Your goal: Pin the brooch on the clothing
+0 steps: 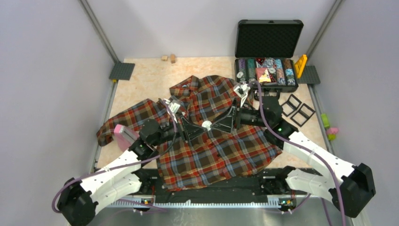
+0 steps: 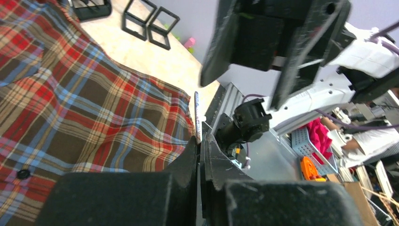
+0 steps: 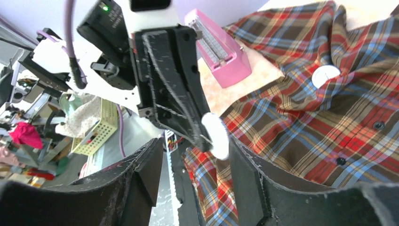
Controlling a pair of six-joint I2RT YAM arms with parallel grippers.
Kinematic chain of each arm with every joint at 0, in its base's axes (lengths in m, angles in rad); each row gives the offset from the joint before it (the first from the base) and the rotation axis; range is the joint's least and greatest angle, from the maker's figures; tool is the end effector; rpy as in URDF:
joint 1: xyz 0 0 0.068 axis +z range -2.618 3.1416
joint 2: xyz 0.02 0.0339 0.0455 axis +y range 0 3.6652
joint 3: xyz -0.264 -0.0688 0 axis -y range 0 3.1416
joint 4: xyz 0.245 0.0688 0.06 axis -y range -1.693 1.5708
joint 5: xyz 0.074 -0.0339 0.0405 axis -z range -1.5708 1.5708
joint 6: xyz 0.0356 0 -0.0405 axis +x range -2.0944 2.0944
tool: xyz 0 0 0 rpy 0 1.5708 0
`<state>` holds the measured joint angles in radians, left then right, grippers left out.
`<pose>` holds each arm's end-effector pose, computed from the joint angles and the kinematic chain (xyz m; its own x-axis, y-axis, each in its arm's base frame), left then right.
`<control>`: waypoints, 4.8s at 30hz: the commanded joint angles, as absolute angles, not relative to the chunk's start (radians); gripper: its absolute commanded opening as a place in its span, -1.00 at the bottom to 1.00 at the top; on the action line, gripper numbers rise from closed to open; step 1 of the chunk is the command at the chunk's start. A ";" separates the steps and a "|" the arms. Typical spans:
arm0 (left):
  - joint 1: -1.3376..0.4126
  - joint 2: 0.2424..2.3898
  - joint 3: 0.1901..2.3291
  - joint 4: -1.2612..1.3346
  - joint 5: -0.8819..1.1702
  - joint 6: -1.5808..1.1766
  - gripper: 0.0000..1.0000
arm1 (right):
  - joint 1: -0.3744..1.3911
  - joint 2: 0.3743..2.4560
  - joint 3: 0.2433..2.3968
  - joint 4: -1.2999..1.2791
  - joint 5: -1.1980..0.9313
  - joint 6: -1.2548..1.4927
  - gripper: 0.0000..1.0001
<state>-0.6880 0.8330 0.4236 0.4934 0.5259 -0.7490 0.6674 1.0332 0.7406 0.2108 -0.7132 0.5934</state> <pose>0.1397 -0.1379 0.2752 -0.5896 -0.2777 -0.7585 0.7294 0.2204 -0.6477 0.1720 0.1652 0.3188 -0.6013 0.0645 -0.7964 -0.7768 0.1861 0.6016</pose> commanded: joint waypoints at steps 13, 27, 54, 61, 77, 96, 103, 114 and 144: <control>-0.459 0.876 0.843 -0.467 0.190 -0.413 -1.00 | 0.735 0.976 0.765 0.078 -0.379 0.532 0.16; -0.314 0.855 0.614 -0.357 0.173 -0.521 -1.00 | 0.954 1.502 0.913 0.230 -0.050 0.657 -0.13; -0.371 0.957 0.450 0.022 0.144 -0.403 -1.00 | 0.951 1.875 1.121 0.224 0.080 0.649 -0.35; -0.372 1.016 0.461 0.044 0.135 -0.393 -1.00 | 0.944 1.896 1.121 0.269 0.027 0.647 -0.62; -0.392 1.116 0.495 0.067 0.084 -0.396 -1.00 | 0.939 1.815 1.068 0.350 -0.055 0.601 -1.00; -0.454 1.167 0.531 0.044 0.065 -0.341 -1.00 | 0.939 1.827 1.068 0.385 -0.143 0.566 -1.00; -0.471 1.158 0.523 0.036 0.064 -0.316 -1.00 | 0.940 1.826 1.068 0.383 -0.145 0.565 -1.00; -0.471 1.087 0.533 -0.036 0.030 -0.299 -1.00 | 0.934 1.680 1.009 0.259 0.024 0.544 -0.54; -0.659 1.349 0.854 -0.367 -0.311 -0.339 -1.00 | 0.843 1.180 0.676 0.170 0.252 0.614 -0.28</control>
